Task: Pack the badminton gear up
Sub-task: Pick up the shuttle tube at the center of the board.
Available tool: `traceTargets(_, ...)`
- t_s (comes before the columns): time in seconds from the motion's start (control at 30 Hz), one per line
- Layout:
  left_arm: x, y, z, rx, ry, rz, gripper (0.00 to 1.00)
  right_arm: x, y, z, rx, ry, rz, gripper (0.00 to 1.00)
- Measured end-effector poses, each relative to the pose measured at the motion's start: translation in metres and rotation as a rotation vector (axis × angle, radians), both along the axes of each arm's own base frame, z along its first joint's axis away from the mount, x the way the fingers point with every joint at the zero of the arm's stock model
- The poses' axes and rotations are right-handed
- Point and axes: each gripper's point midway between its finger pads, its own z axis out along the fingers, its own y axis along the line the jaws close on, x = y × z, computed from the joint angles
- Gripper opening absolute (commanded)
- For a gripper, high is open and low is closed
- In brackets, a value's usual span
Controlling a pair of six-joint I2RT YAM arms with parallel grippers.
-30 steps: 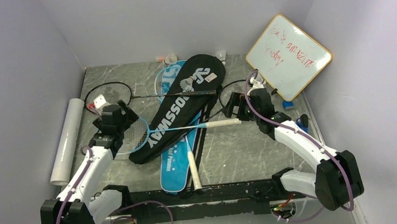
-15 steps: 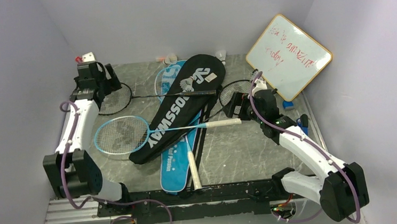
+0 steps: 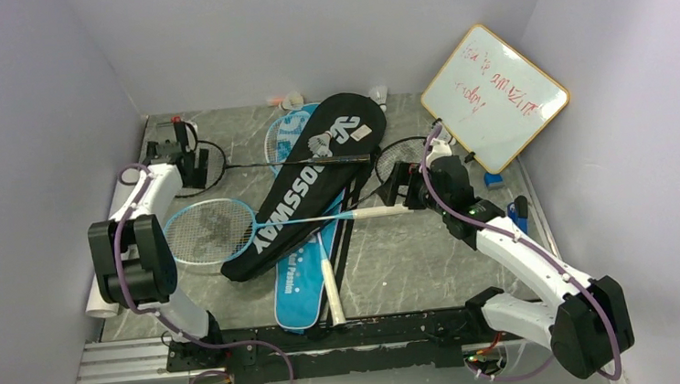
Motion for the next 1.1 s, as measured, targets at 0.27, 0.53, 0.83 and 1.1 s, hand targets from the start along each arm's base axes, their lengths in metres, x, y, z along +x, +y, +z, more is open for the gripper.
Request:
traceTargets(0.27, -0.021, 0.062, -0.026, 0.103, 0.018, 0.186, 0.98, -0.005, 0.002, -0.003, -0.024, -0.008, 0.002, 1.0)
traceTargets(0.53, -0.015, 0.085, -0.067, 0.185, 0.056, 0.297, 0.98, -0.014, 0.01, 0.0, -0.048, -0.039, 0.016, 1.0)
traceTargets(0.83, -0.009, 0.105, -0.07, 0.214, 0.106, 0.318, 0.98, -0.013, 0.008, 0.002, -0.077, -0.063, -0.011, 1.0)
traceTargets(1.1, -0.033, 0.149, -0.072, 0.21, 0.132, 0.42, 0.92, -0.016, 0.006, 0.005, -0.099, -0.079, -0.022, 1.0)
